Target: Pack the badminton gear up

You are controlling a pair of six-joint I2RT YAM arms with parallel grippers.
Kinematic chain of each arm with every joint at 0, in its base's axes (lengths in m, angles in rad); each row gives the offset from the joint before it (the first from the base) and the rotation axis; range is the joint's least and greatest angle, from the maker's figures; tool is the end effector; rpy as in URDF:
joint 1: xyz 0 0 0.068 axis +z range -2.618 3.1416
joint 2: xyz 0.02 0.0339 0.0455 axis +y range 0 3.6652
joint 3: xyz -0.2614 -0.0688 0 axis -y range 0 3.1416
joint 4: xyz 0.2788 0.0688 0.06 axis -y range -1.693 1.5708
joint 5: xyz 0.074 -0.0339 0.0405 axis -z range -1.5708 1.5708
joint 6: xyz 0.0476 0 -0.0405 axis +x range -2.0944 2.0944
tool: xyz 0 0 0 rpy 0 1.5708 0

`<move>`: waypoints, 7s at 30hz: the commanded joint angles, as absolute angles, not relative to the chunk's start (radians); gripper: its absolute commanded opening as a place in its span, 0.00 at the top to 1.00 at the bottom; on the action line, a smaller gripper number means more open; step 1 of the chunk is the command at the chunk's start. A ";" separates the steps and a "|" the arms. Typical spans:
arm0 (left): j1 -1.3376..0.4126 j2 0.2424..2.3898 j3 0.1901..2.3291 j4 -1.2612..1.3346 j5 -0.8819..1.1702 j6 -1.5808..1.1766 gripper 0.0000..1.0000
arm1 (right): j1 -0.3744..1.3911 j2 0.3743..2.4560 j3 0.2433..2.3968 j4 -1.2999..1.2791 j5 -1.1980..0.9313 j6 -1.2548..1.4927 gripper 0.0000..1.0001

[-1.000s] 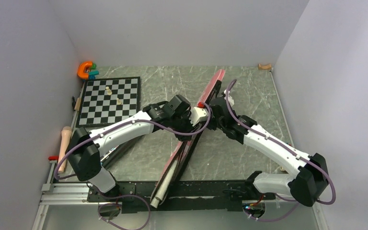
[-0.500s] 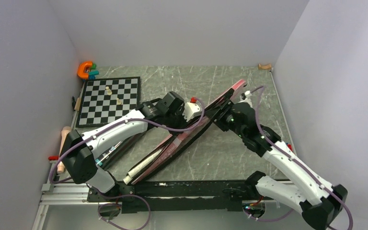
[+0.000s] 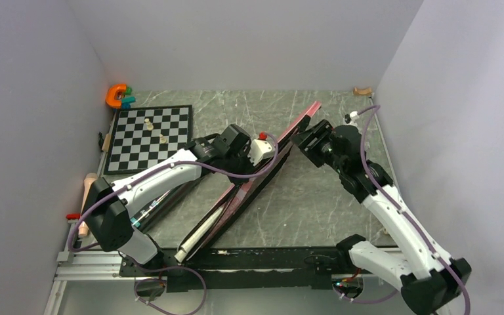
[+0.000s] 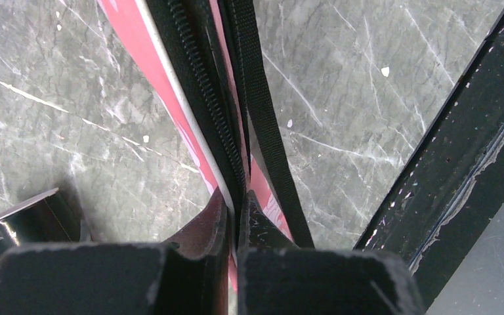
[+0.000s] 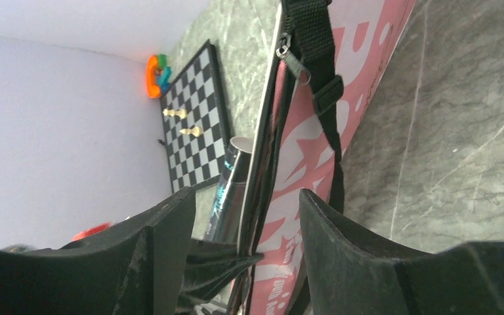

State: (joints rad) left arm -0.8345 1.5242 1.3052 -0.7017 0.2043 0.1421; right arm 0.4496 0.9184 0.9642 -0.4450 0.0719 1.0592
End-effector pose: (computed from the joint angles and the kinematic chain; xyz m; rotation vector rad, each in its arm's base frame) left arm 0.2386 -0.2777 0.2766 1.2719 2.2068 -0.5366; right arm 0.2257 0.1051 0.3467 0.6729 1.9733 0.8924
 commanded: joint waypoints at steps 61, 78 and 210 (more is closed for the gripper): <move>-0.835 1.444 1.314 -0.637 0.276 0.174 1.00 | 0.145 1.057 0.866 -0.123 -0.325 1.043 0.59; -0.835 1.456 1.322 -0.644 0.290 0.176 1.00 | 0.126 1.039 0.853 -0.126 -0.360 1.039 1.00; -0.641 1.594 1.614 -0.760 0.149 -0.402 1.00 | 1.128 1.499 1.399 -0.475 0.507 0.689 0.08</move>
